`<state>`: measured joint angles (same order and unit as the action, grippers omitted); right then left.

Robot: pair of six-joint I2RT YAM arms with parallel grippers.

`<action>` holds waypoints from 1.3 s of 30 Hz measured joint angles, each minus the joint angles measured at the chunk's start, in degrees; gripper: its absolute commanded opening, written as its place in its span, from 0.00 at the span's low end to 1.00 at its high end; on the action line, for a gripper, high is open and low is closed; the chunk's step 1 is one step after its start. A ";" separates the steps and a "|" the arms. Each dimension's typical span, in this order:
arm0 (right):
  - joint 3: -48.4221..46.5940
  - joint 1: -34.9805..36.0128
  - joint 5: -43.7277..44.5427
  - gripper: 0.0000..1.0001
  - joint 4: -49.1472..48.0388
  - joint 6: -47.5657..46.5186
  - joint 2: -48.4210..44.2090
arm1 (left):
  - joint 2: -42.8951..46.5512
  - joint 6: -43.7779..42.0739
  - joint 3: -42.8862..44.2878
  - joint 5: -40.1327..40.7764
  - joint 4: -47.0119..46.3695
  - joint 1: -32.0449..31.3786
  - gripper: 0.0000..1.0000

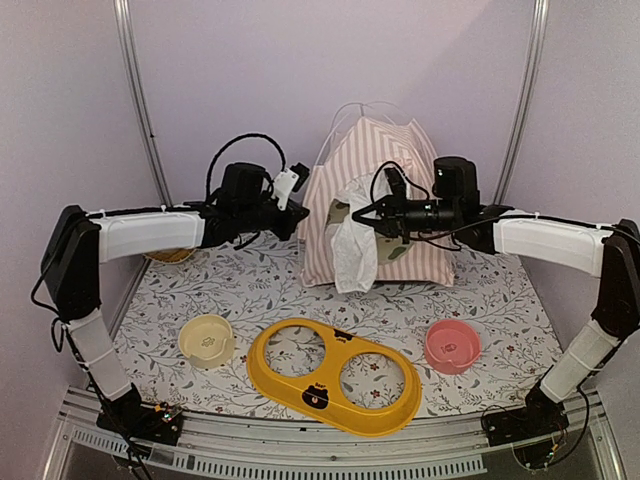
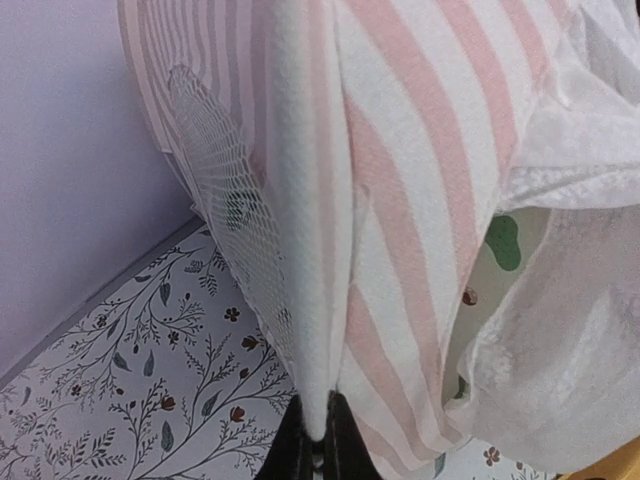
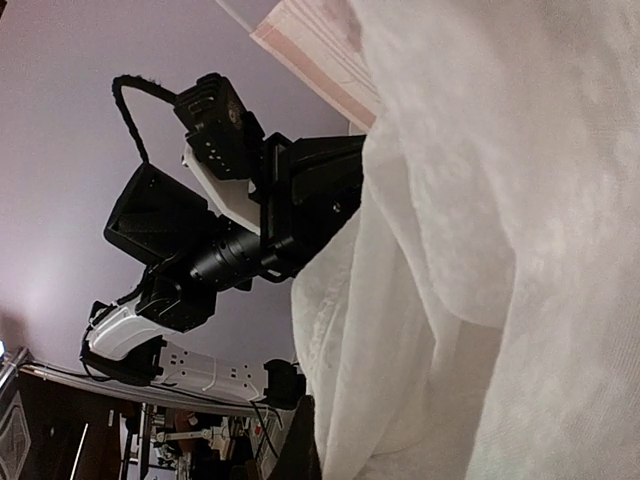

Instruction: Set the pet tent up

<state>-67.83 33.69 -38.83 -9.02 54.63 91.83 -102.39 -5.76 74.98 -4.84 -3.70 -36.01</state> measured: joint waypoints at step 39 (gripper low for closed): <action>8.20 10.01 34.34 0.17 22.60 -25.46 -11.08 | -8.33 23.85 16.81 19.10 19.56 -4.37 0.00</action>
<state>-59.64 43.70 -4.49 13.58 29.17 80.75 -110.72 18.09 91.79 14.26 15.86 -40.38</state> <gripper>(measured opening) 0.139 0.007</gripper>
